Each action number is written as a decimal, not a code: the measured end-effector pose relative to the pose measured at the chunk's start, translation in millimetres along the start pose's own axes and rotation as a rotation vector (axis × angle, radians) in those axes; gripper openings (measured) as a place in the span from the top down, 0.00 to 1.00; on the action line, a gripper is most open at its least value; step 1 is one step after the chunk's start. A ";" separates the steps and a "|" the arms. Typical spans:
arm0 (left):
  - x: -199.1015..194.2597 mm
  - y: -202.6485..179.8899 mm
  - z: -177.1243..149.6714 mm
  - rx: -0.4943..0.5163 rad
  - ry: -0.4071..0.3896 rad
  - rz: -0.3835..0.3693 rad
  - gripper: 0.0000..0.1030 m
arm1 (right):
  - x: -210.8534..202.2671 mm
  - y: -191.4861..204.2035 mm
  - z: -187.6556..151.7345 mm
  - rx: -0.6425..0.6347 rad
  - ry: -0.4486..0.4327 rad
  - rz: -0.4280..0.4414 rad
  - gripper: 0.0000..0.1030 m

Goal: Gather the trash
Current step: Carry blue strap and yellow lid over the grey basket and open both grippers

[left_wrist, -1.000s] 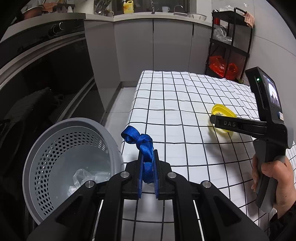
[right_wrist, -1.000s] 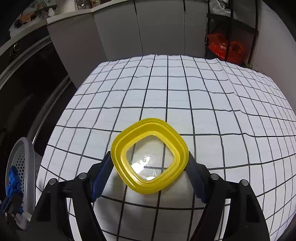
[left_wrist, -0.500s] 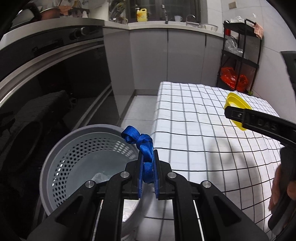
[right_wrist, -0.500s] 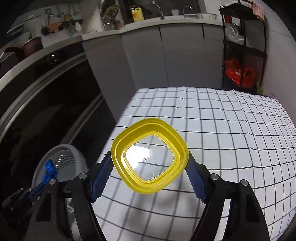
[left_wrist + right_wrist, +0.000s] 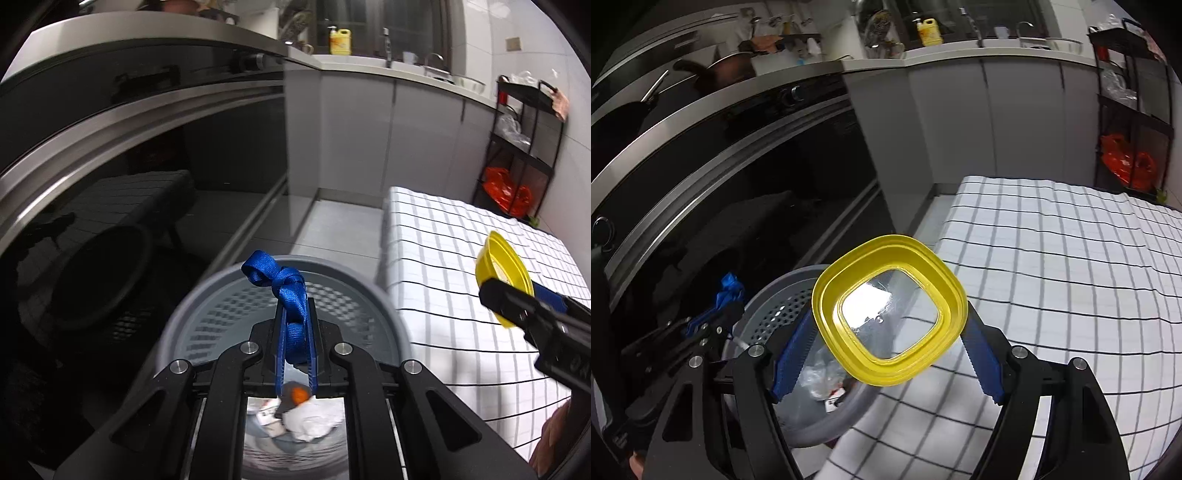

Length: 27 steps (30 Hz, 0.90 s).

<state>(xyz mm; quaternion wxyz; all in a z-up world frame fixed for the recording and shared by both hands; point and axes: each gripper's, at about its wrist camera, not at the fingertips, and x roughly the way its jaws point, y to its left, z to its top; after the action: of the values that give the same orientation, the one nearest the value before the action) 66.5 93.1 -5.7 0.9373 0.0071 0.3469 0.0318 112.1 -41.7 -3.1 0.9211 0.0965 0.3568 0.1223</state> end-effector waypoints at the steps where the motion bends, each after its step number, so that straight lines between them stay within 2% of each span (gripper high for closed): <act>1: -0.4 6.6 -0.4 -0.006 0.002 0.009 0.90 | 1.8 6.2 -1.0 -0.006 0.005 0.010 0.29; 10: 1.7 38.9 -8.7 -0.019 0.036 0.052 0.90 | 27.1 49.4 -8.5 -0.081 0.068 0.072 0.28; 16: 11.0 46.3 -10.0 -0.034 0.080 0.049 0.90 | 44.7 51.6 -6.1 -0.094 0.117 0.088 0.28; 24: 18.2 49.2 -10.8 -0.055 0.109 0.046 0.87 | 54.3 53.9 -8.8 -0.095 0.126 0.089 0.26; 26: 17.2 51.1 -10.3 -0.065 0.104 0.049 0.76 | 53.2 52.5 -9.7 -0.090 0.125 0.090 0.20; 27: 16.6 51.9 -10.0 -0.066 0.100 0.051 0.64 | 52.7 52.3 -9.5 -0.087 0.121 0.094 0.20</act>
<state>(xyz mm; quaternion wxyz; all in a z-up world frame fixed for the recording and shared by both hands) 69.7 145.9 -22.1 0.9174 -0.0166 0.3919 0.0676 135.1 24.3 -29.6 0.8944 0.0655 0.4013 0.1862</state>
